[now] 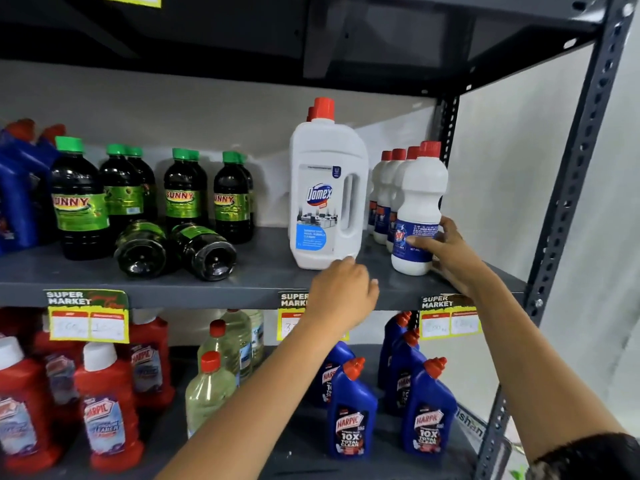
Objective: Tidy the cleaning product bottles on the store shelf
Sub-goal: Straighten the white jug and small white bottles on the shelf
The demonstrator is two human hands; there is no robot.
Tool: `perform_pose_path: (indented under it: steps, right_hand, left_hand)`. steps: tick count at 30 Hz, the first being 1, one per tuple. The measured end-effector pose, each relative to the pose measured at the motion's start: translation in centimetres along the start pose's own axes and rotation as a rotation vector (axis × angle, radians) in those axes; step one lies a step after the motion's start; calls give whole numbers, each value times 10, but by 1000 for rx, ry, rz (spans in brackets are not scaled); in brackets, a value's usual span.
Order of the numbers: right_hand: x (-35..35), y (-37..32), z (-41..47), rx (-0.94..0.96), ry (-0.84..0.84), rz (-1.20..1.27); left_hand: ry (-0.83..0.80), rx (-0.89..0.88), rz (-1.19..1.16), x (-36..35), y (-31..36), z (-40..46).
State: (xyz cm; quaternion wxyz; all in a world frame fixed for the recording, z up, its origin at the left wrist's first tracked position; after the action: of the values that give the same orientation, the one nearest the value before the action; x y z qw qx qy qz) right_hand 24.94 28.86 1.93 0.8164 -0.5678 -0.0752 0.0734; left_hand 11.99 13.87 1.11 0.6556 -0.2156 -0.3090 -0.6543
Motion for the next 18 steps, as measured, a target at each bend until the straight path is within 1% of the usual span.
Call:
perform_pose_path:
  steps: [3, 5, 7, 9, 10, 13, 18]
  right_hand:
    - [-2, -2, 1, 70, 26, -159]
    - [2, 0, 4, 60, 21, -124]
    - [3, 5, 8, 3, -47, -18]
    - [2, 7, 8, -13, -106, 10]
    - [2, 8, 9, 8, -104, -31]
    - [5, 6, 9, 85, -22, -218]
    - [6, 6, 7, 79, -30, -245]
  left_hand:
    - [-146, -28, -22, -29, 20, 18]
    - [-290, 1, -1, -51, 22, 28]
    - [-385, 40, 4, -67, 18, 31]
    - [-384, 49, 1, -71, 16, 32]
    - [-365, 45, 8, -71, 16, 31]
    - [-330, 36, 32, -69, 16, 30]
    - [-338, 29, 47, -69, 17, 29]
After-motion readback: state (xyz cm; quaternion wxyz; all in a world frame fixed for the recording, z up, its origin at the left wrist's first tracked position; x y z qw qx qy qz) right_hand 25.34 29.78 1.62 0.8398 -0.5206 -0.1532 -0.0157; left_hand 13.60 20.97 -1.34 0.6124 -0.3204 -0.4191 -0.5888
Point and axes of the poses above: each hand's wrist, its own z-axis towards the middle knuckle, its own x-axis out of the back of the hand, y = z × x, the point moved 10 cm from there along z, towards the middle knuckle, and after that the axes turned 9 degrees about y, right-handed, at the moved point
